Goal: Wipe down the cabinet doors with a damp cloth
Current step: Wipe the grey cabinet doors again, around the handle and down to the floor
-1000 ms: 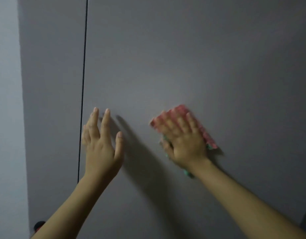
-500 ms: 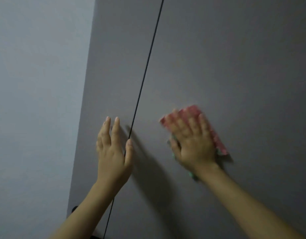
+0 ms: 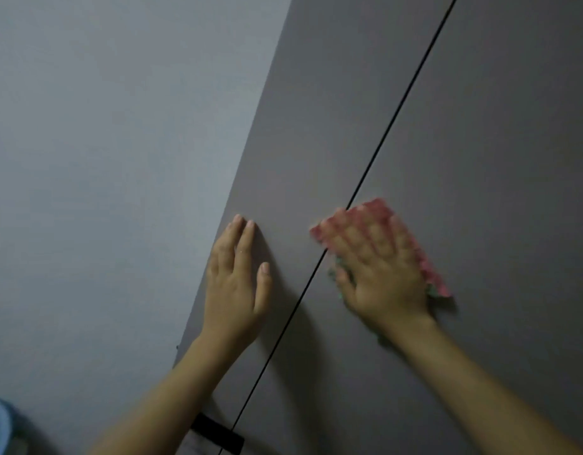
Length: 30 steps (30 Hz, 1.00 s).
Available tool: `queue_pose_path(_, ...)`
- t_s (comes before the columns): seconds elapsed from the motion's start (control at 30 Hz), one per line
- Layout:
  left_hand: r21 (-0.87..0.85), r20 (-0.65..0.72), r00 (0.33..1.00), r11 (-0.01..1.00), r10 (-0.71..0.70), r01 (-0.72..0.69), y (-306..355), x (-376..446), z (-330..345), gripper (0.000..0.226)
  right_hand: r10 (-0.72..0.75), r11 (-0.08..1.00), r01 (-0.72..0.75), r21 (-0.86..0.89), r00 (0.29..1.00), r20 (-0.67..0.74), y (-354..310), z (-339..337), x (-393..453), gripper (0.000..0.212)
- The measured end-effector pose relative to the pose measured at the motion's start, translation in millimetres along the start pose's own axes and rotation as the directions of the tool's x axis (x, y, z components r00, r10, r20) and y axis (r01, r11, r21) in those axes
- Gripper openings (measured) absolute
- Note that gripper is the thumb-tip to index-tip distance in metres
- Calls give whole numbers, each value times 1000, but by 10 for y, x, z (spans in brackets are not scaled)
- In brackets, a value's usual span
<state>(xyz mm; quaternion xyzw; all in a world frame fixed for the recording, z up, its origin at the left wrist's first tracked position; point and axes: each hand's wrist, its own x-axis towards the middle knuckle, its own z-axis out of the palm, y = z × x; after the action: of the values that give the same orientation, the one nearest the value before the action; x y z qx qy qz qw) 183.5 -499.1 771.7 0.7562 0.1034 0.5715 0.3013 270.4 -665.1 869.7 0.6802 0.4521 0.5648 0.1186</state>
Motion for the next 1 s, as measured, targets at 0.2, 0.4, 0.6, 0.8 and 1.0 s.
queue_pose_path(0.2,-24,-53,998,999,35,-36,-104,0,70,54,186,982,-190,-17,972,-143,-104,46,1237,54)
queue_pose_path(0.4,-98,-101,992,993,-73,63,-106,-92,154,54,-263,962,267,-63,963,66,-505,224,910,54)
queue_pose_path(0.6,-138,-21,989,980,-145,141,-208,-237,-18,53,-251,965,254,-60,966,58,-362,172,675,54)
queue_pose_path(0.8,-131,-15,978,970,-210,206,-406,-368,-40,54,-155,988,155,-16,988,24,-1026,440,937,54)
queue_pose_path(1.0,-103,50,962,956,-270,274,-324,-659,38,59,-302,953,302,26,942,148,-661,310,-349,57)
